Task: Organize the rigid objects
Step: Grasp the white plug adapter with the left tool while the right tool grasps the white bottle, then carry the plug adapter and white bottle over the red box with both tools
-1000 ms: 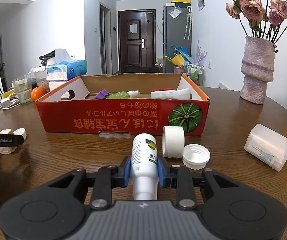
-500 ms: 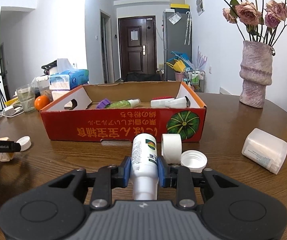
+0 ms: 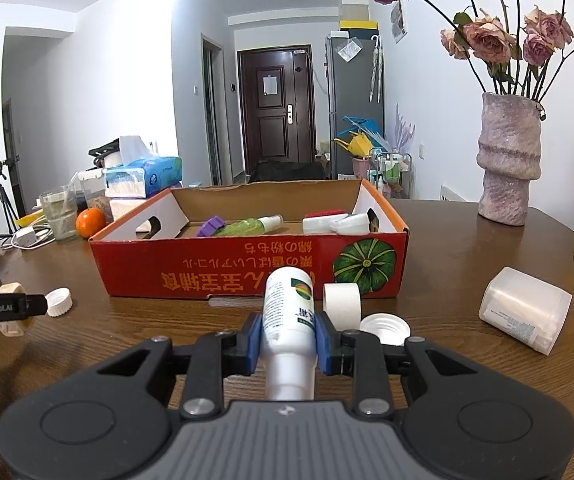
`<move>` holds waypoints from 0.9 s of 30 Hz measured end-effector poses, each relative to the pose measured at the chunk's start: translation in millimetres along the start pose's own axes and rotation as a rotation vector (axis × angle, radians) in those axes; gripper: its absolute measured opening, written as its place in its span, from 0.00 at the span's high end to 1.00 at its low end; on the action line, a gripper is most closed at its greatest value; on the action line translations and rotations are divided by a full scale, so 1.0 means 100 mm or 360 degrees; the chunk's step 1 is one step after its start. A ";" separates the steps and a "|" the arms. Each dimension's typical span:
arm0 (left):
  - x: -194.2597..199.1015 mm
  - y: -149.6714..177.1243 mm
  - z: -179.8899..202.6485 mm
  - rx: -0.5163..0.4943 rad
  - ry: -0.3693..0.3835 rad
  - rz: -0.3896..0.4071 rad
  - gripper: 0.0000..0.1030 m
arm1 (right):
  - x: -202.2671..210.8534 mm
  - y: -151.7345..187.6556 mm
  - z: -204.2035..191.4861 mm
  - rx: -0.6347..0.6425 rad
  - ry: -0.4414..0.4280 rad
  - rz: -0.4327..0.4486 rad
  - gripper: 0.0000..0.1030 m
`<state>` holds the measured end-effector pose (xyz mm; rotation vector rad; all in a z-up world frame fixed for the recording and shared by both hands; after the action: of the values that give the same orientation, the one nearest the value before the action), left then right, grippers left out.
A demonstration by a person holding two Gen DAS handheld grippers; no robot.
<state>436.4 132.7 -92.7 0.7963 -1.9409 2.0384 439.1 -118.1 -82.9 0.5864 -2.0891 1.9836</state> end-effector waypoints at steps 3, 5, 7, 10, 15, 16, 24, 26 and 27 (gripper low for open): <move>0.09 -0.03 0.09 0.0003 0.0037 0.0025 0.34 | 0.02 -0.02 -0.01 0.0007 -0.0005 0.0011 0.74; 0.15 -0.05 0.16 -0.0006 0.0068 0.0043 0.34 | 0.04 -0.04 -0.02 0.0010 -0.0006 0.0022 0.74; 0.20 -0.08 0.24 -0.0022 0.0093 0.0057 0.34 | 0.07 -0.08 -0.03 0.0009 -0.0007 0.0042 0.74; 0.25 -0.15 0.34 -0.0031 0.0141 0.0068 0.34 | 0.11 -0.15 -0.02 0.0007 -0.0011 0.0068 0.74; 0.31 -0.29 0.49 -0.0033 0.0193 0.0108 0.34 | 0.14 -0.28 -0.02 0.0015 -0.0009 0.0109 0.74; 0.32 -0.33 0.53 -0.0036 0.0204 0.0120 0.34 | 0.14 -0.31 -0.02 0.0017 -0.0010 0.0116 0.74; 0.34 -0.61 0.76 -0.0037 0.0268 0.0194 0.34 | 0.11 -0.55 -0.05 0.0007 -0.0023 0.0186 0.74; 0.33 -0.69 0.82 -0.0037 0.0272 0.0206 0.34 | 0.09 -0.61 -0.06 -0.0001 -0.0025 0.0203 0.74; 0.33 -0.72 0.84 -0.0037 0.0271 0.0213 0.34 | 0.07 -0.64 -0.06 -0.0008 -0.0027 0.0209 0.74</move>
<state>465.2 51.6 -15.8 0.4813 -1.9656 2.0777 458.7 -114.6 -21.3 0.4785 -2.1944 2.0485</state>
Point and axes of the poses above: each gripper's, at about its wrist camera, not at the fingertips, and x roughly against the way its jaws point, z to its right, y to its underside, the point moved 7 cm from there along -x, roughly the way its jaws point, and after that the axes turned 3 degrees about -x, right-handed, at the moved point
